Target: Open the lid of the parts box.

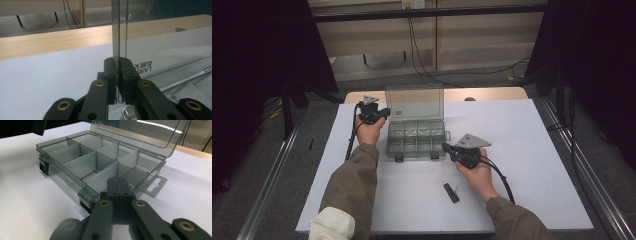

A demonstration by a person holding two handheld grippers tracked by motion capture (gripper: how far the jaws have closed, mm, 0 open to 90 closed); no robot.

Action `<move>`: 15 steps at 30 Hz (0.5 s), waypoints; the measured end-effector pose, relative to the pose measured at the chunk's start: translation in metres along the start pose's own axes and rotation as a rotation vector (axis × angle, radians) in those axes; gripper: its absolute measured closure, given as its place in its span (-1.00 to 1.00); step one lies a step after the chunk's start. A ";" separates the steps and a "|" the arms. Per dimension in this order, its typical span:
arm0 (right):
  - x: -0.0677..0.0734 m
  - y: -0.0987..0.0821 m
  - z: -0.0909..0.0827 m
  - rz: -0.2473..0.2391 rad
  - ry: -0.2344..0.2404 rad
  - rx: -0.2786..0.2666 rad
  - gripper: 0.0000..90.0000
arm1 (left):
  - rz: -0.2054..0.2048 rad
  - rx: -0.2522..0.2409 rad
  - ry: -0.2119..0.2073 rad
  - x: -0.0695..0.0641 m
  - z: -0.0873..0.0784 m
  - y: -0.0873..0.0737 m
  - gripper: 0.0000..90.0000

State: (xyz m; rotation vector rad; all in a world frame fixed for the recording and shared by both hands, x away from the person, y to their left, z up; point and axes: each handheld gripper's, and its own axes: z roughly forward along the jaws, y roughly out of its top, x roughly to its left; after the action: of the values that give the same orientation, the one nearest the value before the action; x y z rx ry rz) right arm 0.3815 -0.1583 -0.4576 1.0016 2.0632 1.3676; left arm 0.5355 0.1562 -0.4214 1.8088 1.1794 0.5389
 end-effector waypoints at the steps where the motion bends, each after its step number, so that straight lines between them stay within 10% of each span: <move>1: 0.000 0.000 0.000 0.002 0.001 0.000 1.00 | 0.000 0.002 -0.001 0.000 0.000 0.000 0.89; 15: 0.000 0.000 0.000 0.010 0.003 -0.001 1.00 | -0.007 0.004 -0.003 0.001 0.001 -0.001 0.88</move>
State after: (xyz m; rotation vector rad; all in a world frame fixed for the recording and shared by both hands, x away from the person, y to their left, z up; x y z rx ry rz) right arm 0.3814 -0.1584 -0.4576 1.0109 2.0619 1.3755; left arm 0.5361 0.1572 -0.4231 1.8076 1.1853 0.5300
